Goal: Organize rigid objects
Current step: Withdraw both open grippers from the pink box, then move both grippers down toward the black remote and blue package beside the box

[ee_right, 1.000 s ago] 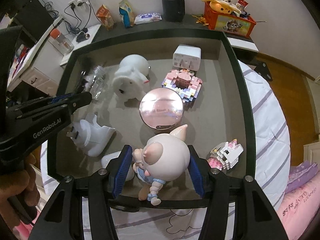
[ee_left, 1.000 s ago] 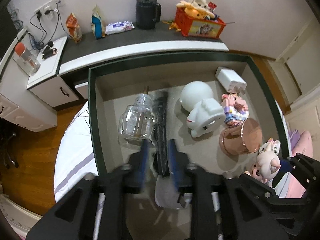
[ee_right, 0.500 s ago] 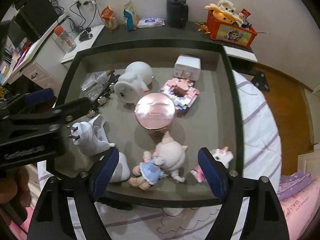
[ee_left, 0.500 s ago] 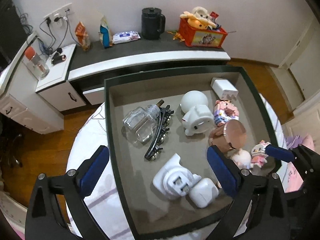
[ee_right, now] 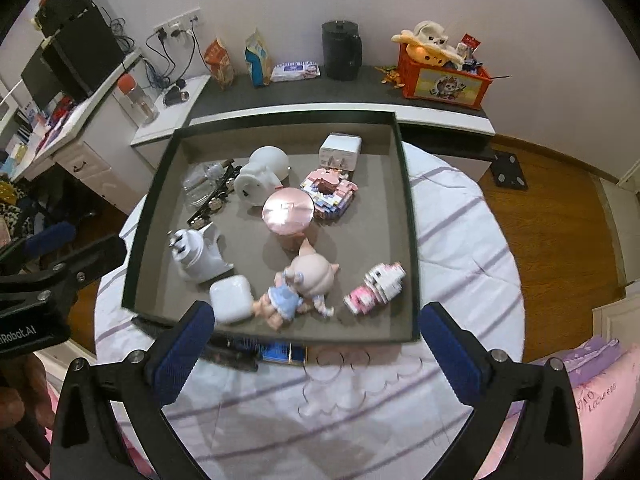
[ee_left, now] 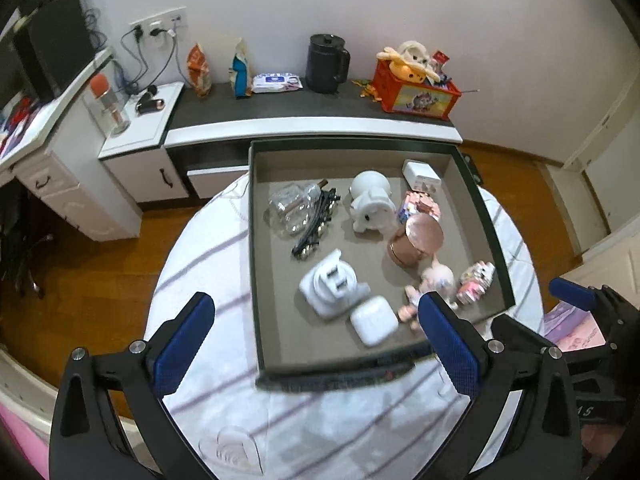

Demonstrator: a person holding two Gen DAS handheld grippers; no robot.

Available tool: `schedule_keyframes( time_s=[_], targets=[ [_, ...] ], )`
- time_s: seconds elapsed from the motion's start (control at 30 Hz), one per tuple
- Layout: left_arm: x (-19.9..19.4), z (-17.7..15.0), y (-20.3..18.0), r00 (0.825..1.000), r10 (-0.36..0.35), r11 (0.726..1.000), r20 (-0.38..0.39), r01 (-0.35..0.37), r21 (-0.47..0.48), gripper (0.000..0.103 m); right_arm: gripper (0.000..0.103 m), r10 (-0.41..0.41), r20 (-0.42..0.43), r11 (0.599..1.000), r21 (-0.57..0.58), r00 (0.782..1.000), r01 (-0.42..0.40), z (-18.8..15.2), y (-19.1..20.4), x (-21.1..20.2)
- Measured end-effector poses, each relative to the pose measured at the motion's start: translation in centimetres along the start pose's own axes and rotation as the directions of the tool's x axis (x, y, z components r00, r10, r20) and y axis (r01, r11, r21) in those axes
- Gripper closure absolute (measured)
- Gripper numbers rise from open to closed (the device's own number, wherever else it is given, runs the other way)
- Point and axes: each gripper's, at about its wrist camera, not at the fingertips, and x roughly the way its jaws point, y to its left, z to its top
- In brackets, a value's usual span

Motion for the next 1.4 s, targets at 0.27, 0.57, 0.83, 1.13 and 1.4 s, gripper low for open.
schedule_keyframes(
  time_s=[0.27, 0.57, 0.83, 1.13, 1.4],
  targets=[
    [-3.2, -5.1, 0.8, 0.999, 0.029, 0.999, 0.037, -0.028, -0.018, 0.000, 0.000, -0.009, 0.024, 1.000, -0.002, 1.000, 0.009, -4.3, 0.5, -2.8],
    [-2.3, -10.9, 1.7, 0.992, 0.084, 0.995, 0.093, -0.080, -0.052, 0.000, 0.000, 0.002, 0.074, 1.000, -0.012, 0.997, -0.001, -8.0, 0.5, -1.0],
    [2.6, -14.0, 1.5, 0.979, 0.088, 0.996, 0.183, -0.081, -0.048, 0.000, 0.000, 0.009, 0.158, 1.000, -0.022, 0.987, -0.005, -10.5, 0.1, 4.1],
    [5.3, -16.2, 1.2, 0.958, 0.051, 0.997, 0.283, -0.034, -0.066, 0.000, 0.000, -0.010, 0.305, 1.000, -0.019, 0.952, 0.017, -13.7, -0.3, 5.5],
    [2.2, -18.4, -0.3, 0.946, 0.078, 0.996, 0.315, -0.061, -0.066, 0.000, 0.000, -0.032, 0.304, 0.999, -0.020, 0.952, 0.040, -16.2, 0.2, 3.8]
  ],
)
